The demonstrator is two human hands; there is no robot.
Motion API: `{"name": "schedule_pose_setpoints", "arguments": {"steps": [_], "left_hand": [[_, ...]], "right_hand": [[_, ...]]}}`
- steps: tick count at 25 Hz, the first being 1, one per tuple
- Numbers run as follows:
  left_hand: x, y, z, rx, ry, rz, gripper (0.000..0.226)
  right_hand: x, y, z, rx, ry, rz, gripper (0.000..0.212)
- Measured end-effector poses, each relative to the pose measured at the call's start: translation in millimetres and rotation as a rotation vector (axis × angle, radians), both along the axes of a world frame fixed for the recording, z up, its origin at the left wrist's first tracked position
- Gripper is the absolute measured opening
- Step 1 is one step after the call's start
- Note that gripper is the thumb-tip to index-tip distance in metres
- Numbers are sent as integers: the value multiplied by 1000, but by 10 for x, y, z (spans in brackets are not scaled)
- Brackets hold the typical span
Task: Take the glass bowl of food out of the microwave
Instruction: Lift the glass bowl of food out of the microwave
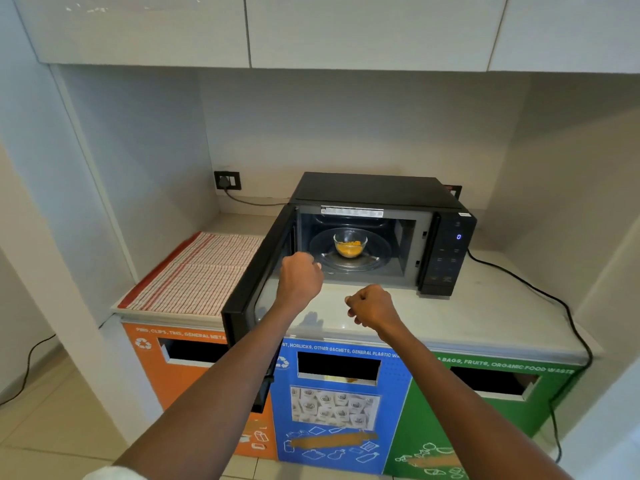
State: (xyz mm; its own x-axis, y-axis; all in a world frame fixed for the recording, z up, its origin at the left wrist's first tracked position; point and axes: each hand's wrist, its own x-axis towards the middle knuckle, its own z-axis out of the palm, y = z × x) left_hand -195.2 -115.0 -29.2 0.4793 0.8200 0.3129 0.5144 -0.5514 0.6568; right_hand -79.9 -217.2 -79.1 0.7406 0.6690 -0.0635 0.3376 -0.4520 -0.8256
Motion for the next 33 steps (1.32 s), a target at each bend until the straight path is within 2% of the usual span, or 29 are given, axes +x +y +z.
{"name": "schedule_pose_setpoints", "arguments": {"steps": [5, 10, 15, 19, 22, 27, 30, 33], "left_hand": [[352, 224, -254, -149, -10, 14, 37], [751, 564, -403, -178, -5, 53, 49], [1223, 944, -513, -256, -35, 79, 39], [1600, 1183, -634, -297, -59, 111, 30], [1880, 1353, -742, -315, -61, 124, 33], [2228, 1638, -876, -288, -37, 140, 28], [2430, 1797, -960, -321, -78, 164, 24], [2577, 1894, -1053, -354, -60, 176, 31]], "right_hand": [[559, 54, -177, -19, -19, 3, 32], [1127, 392, -309, -38, -24, 0, 30], [1685, 766, -406, -35, -89, 11, 27], [2138, 1014, -495, -65, -159, -3, 32], [2470, 1215, -559, -97, -172, 1, 33], [2877, 1562, -639, -100, -151, 17, 37], [3043, 1795, -655, -114, -123, 40, 31], [3137, 1990, -673, -148, -80, 60, 42]]}}
